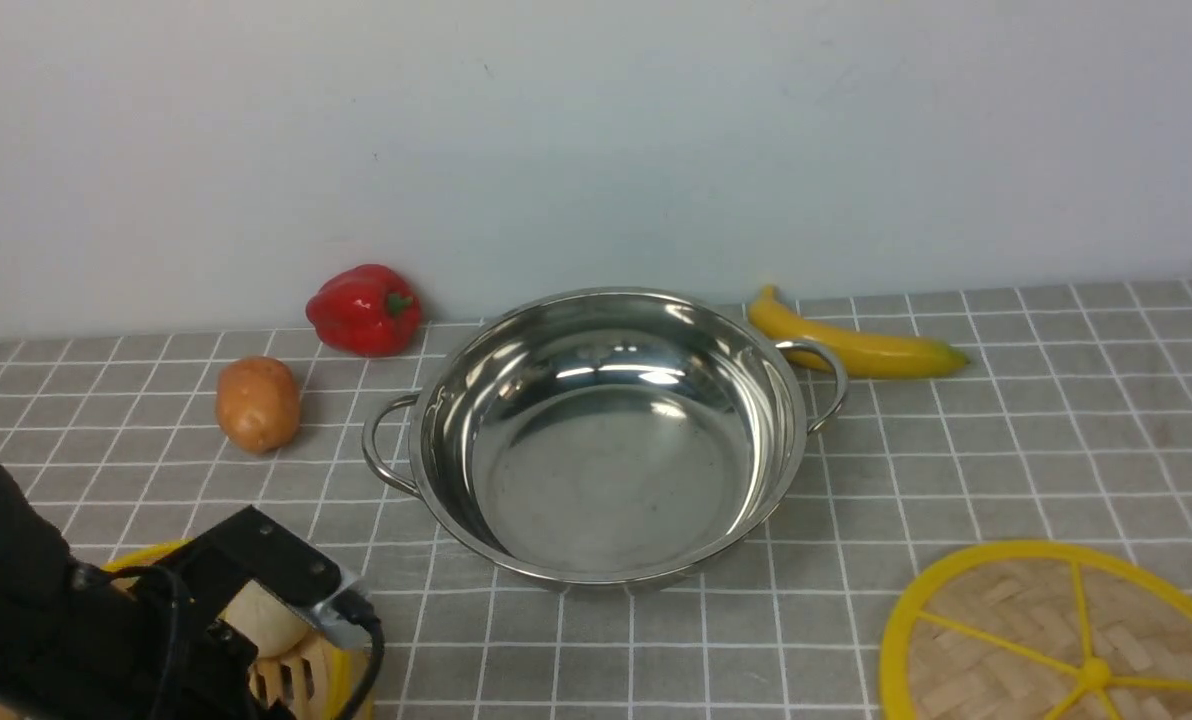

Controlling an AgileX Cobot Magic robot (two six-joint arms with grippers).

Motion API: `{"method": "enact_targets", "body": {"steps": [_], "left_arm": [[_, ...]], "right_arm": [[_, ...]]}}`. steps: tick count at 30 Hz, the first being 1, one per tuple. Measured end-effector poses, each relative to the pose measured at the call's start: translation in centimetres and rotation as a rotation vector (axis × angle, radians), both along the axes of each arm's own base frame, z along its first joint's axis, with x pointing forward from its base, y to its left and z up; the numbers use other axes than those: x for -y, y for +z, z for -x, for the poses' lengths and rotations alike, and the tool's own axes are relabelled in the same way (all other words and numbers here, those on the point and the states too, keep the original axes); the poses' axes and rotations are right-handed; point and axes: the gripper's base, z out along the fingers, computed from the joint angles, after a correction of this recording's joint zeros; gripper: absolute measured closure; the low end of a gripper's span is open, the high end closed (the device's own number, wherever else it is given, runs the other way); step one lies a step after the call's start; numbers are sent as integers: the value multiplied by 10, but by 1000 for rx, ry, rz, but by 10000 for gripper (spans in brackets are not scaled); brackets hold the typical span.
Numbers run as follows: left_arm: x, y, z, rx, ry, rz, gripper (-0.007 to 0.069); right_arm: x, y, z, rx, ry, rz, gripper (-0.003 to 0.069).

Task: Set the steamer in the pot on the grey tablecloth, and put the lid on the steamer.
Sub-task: 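Grasp the rim of the steamer basket holding the buns with the left gripper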

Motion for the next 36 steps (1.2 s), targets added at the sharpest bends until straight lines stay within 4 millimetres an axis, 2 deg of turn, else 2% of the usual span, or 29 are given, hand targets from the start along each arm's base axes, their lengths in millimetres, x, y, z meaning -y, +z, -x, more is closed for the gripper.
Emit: {"method": "enact_targets", "body": {"steps": [5, 19, 23, 25, 26, 27, 31, 36], "left_arm": [[-3, -6, -3, -14, 34, -50, 277], [-2, -27, -9, -117, 57, -44, 281], [-2, -27, -10, -115, 57, -43, 382], [-1, -26, -9, -121, 59, -38, 530], [-1, -26, -9, -123, 58, -37, 530], [-1, -26, -10, -123, 66, -39, 564], [-3, -16, -17, -122, 37, -65, 564], [-7, 23, -35, -102, -15, -136, 585]], "right_arm": [[0, 0, 0, 0, 0, 1, 417], [0, 0, 0, 0, 0, 0, 417], [0, 0, 0, 0, 0, 0, 417], [0, 0, 0, 0, 0, 0, 417], [0, 0, 0, 0, 0, 0, 417], [0, 0, 0, 0, 0, 0, 417], [0, 0, 0, 0, 0, 0, 417], [0, 0, 0, 0, 0, 0, 417]]}}
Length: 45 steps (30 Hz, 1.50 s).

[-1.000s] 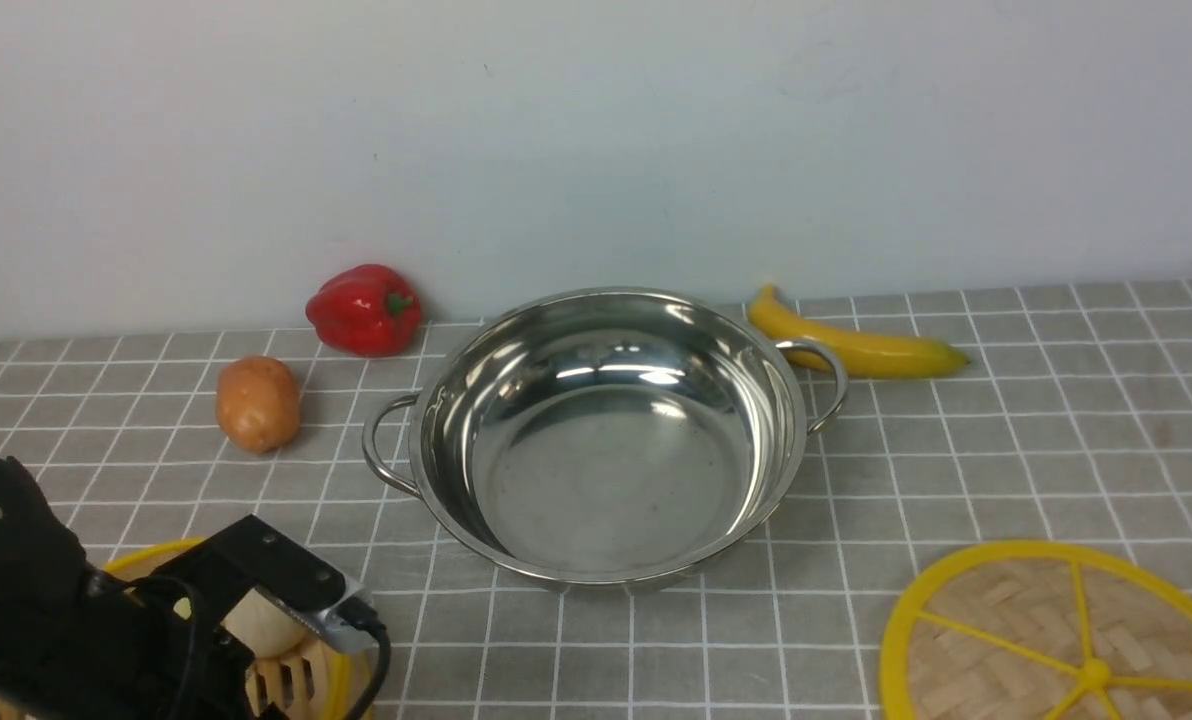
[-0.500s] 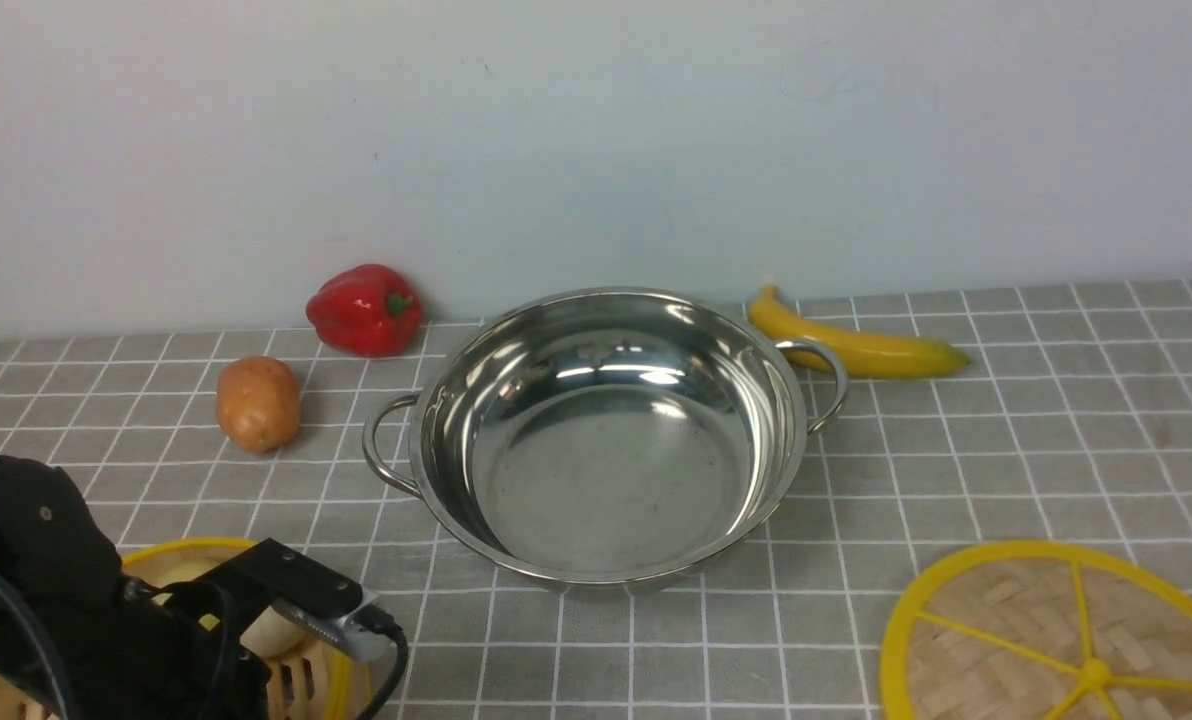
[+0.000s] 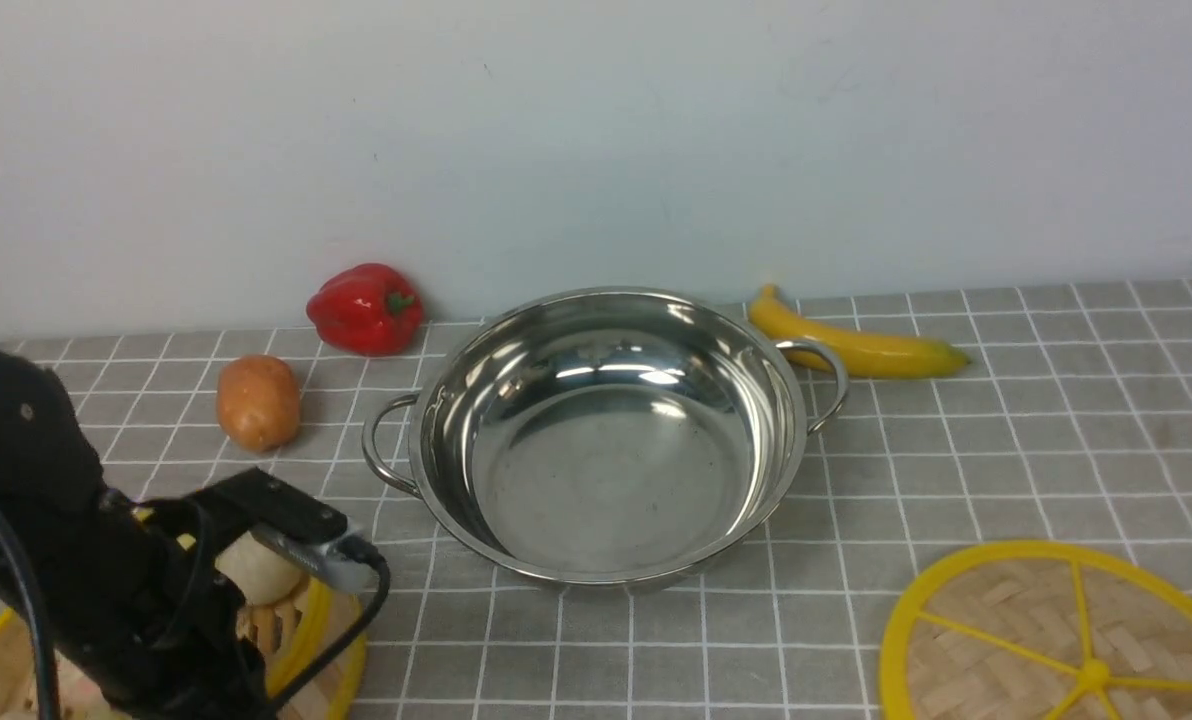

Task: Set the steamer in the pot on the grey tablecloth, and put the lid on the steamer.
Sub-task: 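Grasp the rim of the steamer basket holding the buns with the left gripper, then place the bamboo steamer basket with dumplings into the steel pot with the left gripper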

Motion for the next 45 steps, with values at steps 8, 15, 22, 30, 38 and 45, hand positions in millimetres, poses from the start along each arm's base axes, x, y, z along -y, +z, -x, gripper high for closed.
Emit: {"method": "enact_targets", "body": {"steps": [8, 15, 22, 30, 38, 45], "left_arm": [[29, 70, -26, 190, -200, -109, 561], [59, 101, -37, 315, -218, -143, 563], [78, 77, -45, 246, -339, -206, 563], [122, 68, -68, 298, -496, -255, 563], [164, 86, -85, 452, -627, -237, 563], [183, 61, -99, 475, -755, -186, 563]], "right_arm": [[0, 0, 0, 0, 0, 0, 417], [0, 0, 0, 0, 0, -3, 417], [0, 0, 0, 0, 0, -3, 417], [0, 0, 0, 0, -1, -3, 417], [0, 0, 0, 0, -1, -3, 417], [0, 0, 0, 0, -1, -3, 417]]}}
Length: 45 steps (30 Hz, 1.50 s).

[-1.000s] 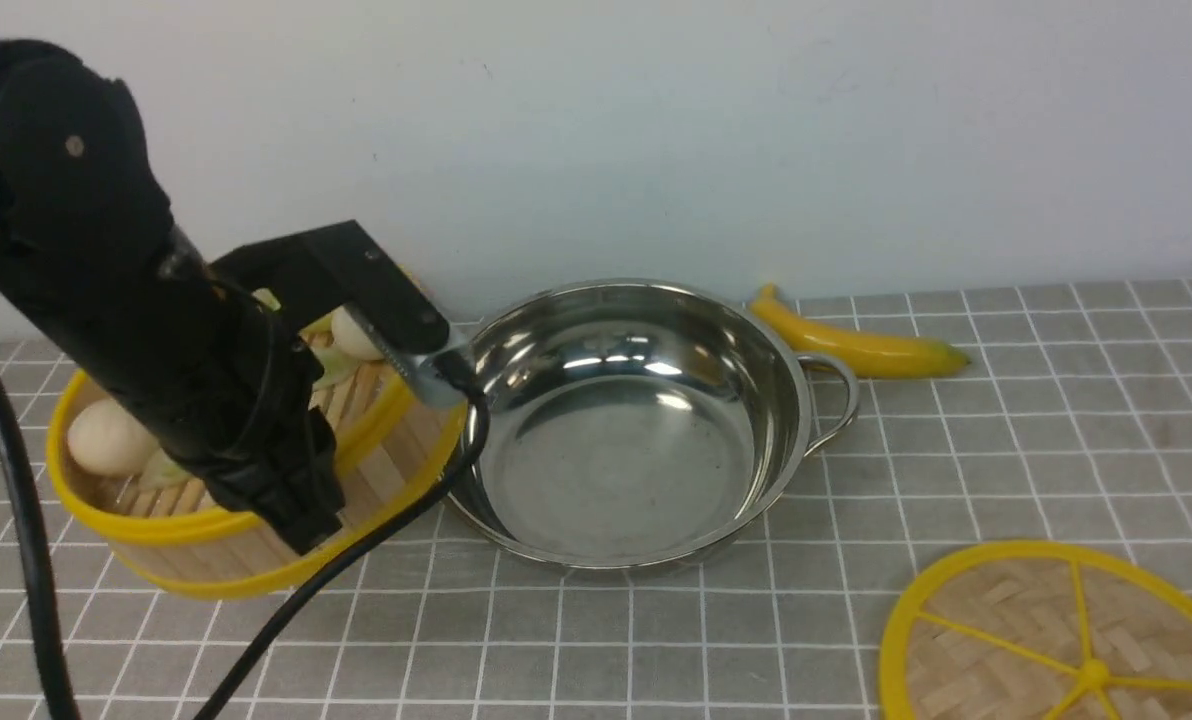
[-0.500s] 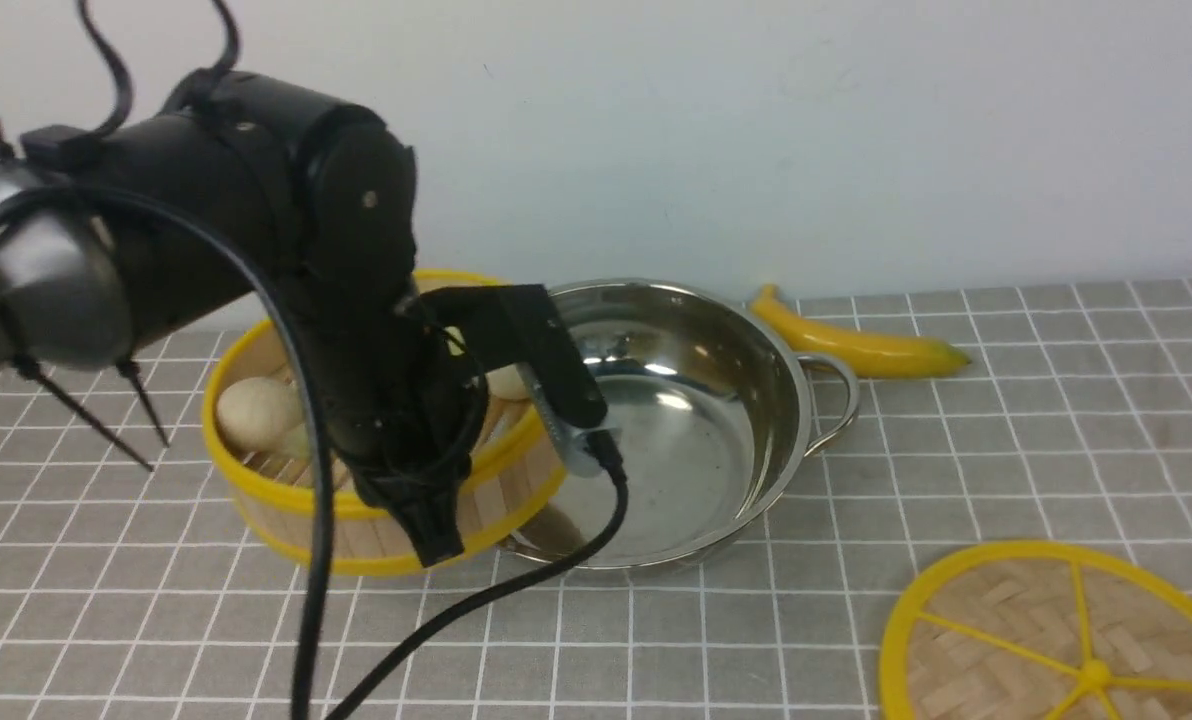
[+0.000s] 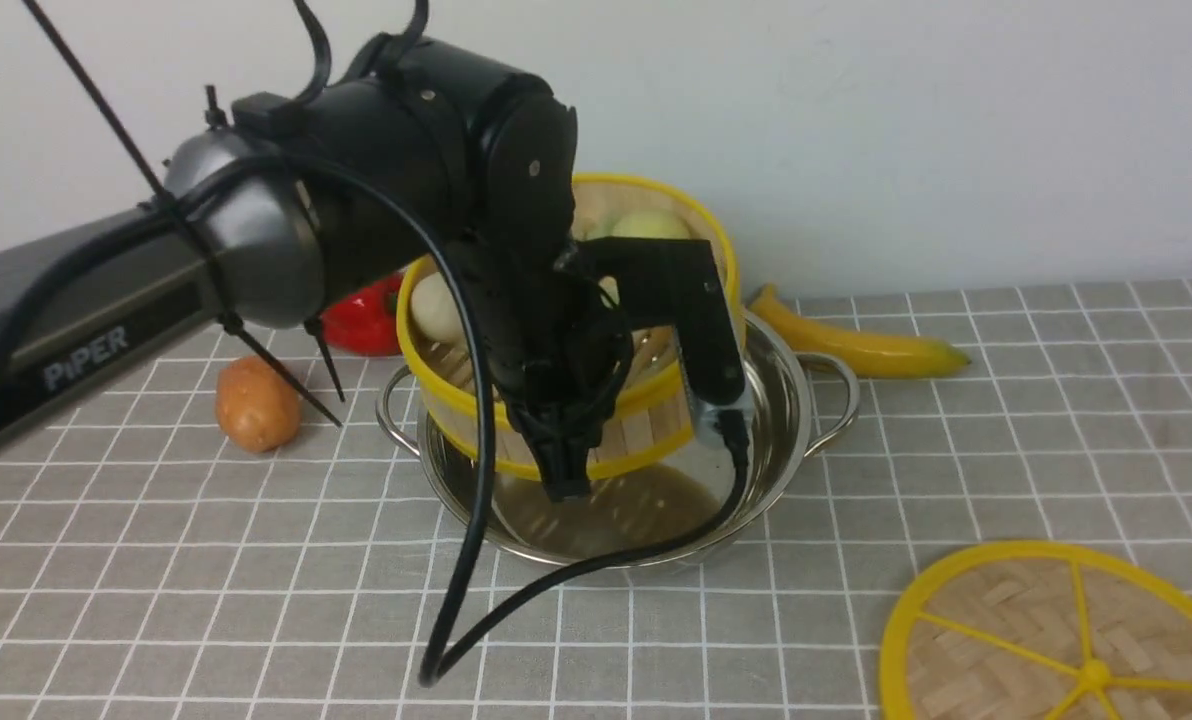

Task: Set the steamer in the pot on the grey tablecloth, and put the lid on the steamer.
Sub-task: 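Place the bamboo steamer basket with dumplings into the steel pot with the left gripper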

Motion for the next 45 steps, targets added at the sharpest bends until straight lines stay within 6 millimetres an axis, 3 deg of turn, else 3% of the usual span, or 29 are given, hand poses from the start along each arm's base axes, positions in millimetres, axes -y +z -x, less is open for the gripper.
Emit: {"method": "enact_targets", "body": {"steps": [16, 34, 37, 45], "left_arm": [[16, -62, -19, -90, -60, -34, 563], [21, -74, -20, -121, 0, 7, 559], [21, -74, -20, -119, 0, 8, 512], [20, -64, -22, -92, -2, 5, 214]], "right_arm": [[0, 0, 0, 0, 1, 3, 417], [0, 0, 0, 0, 0, 2, 417], [0, 0, 0, 0, 0, 2, 417], [0, 0, 0, 0, 0, 2, 417]]}}
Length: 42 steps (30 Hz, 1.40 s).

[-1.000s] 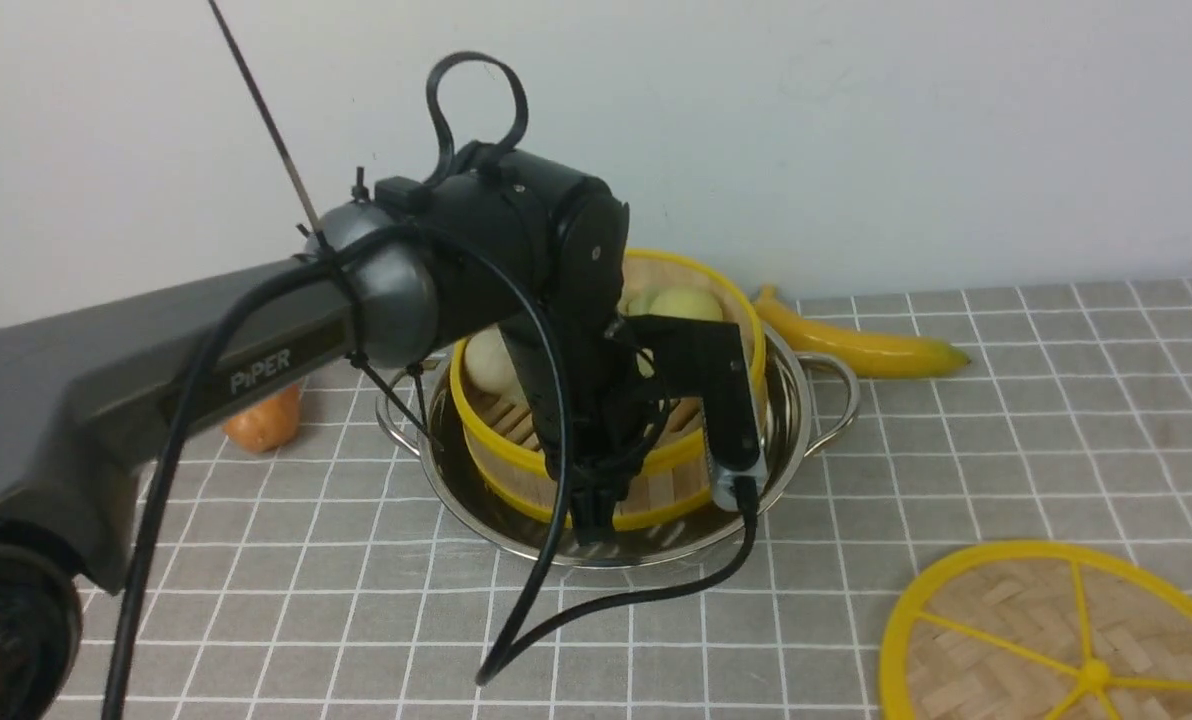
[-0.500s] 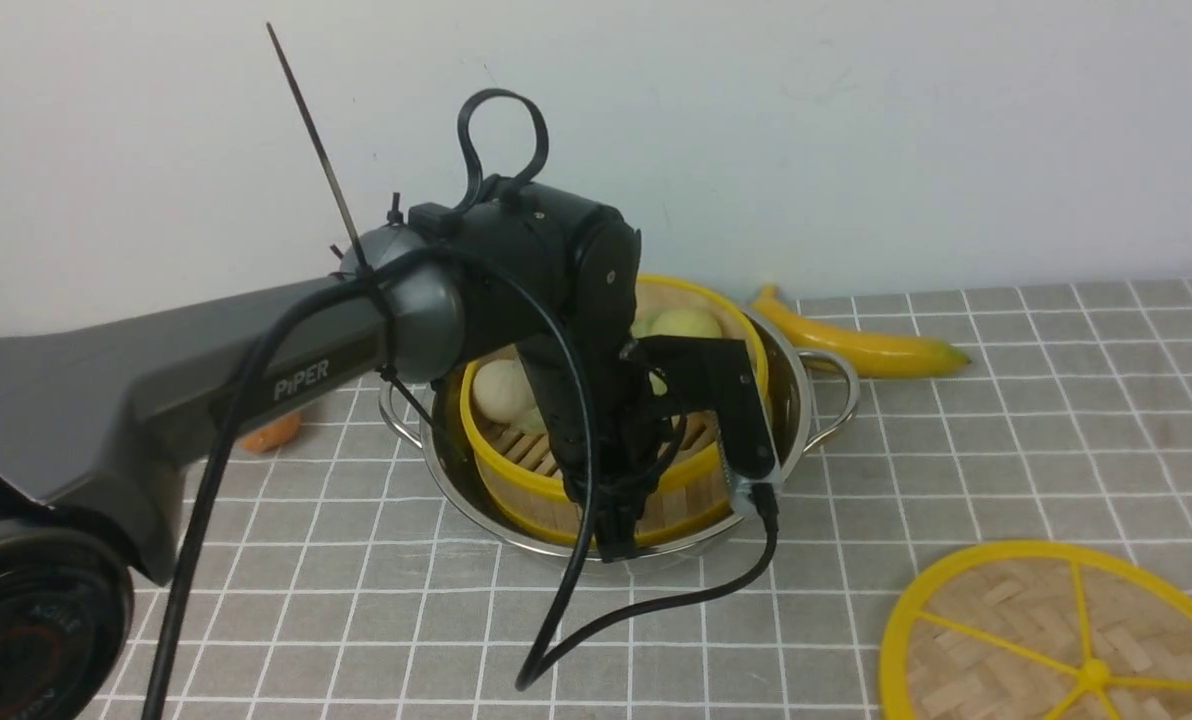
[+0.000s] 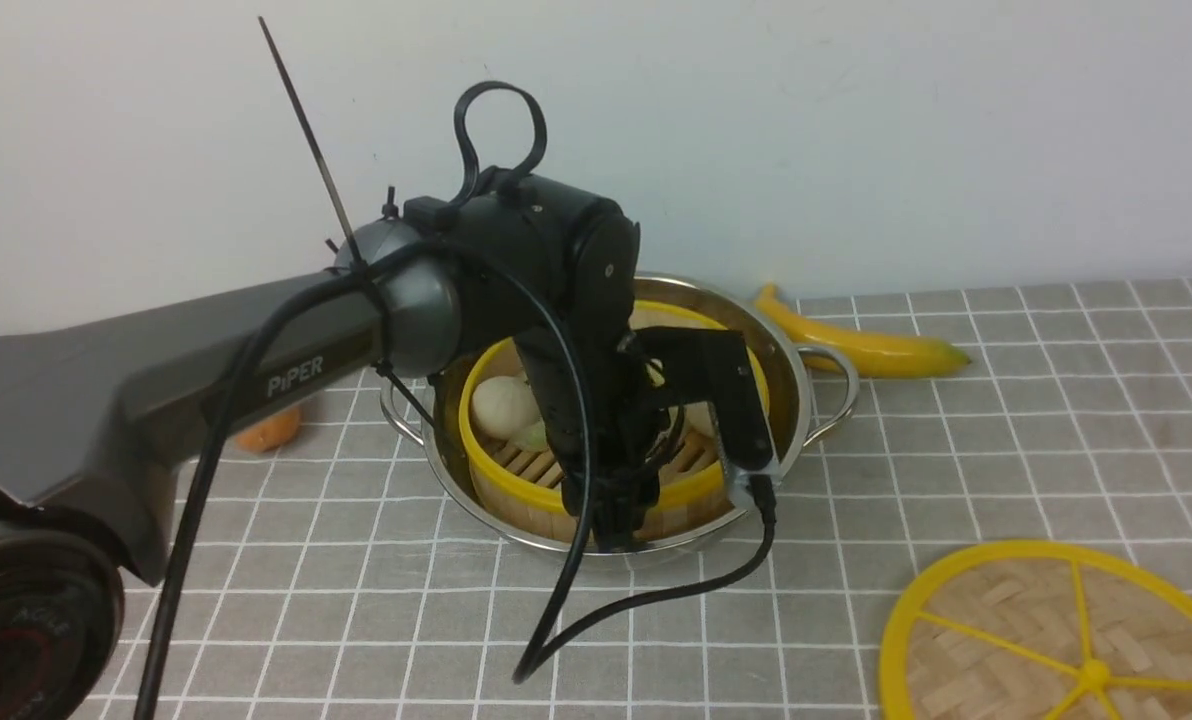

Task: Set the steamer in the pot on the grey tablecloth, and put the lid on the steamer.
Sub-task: 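Place the bamboo steamer basket with dumplings into the steel pot with the left gripper, then move the gripper down to the bamboo steamer lid and grasp its center knob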

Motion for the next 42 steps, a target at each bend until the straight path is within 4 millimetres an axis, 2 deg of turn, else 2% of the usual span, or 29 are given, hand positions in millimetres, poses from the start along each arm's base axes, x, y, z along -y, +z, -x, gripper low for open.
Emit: {"method": "enact_targets", "body": {"steps": [3, 5, 6, 7, 8, 9, 10, 14, 18, 21, 25, 27, 37, 39, 41, 42], "left_arm": [[0, 20, -1, 33, 37, 19, 141], [-1, 41, -1, 59, 80, 49, 112], [-1, 42, -1, 58, 85, 49, 110], [-2, 61, 0, 81, 123, 75, 97], [-3, 73, 2, 90, 145, 89, 94], [-3, 76, 2, 92, 150, 93, 92], [-6, 96, 6, 108, 198, 121, 90], [-12, 141, 15, 156, 334, 223, 88], [-19, 174, 25, 204, 447, 320, 98], [-27, 193, 34, 233, 510, 369, 140], [-35, 209, 44, 264, 541, 403, 202], [-39, 216, 48, 279, 548, 414, 259], [-44, 220, 44, 329, 587, 439, 403], [-51, 220, 43, 347, 626, 438, 415], [-75, 223, 48, 393, 716, 461, 424], [-77, 220, 48, 394, 721, 459, 424]], "right_arm": [[0, 0, 0, 0, 0, -4, 417], [0, 0, 0, 0, 0, -4, 417], [0, 0, 0, 0, 0, -4, 417], [0, 0, 0, 0, 0, -4, 417], [0, 0, 0, 0, 0, -4, 417], [0, 0, 0, 0, 0, -4, 417], [0, 0, 0, 0, 0, -4, 417], [0, 0, 0, 0, 0, -4, 417], [0, 0, 0, 0, 0, -4, 417], [0, 0, 0, 0, 0, -4, 416], [0, 0, 0, 0, 0, -4, 416], [0, 0, 0, 0, 0, -4, 416], [0, 0, 0, 0, 0, -4, 416], [0, 0, 0, 0, 0, -4, 416], [0, 0, 0, 0, 0, -4, 416], [0, 0, 0, 0, 0, -4, 416]]}}
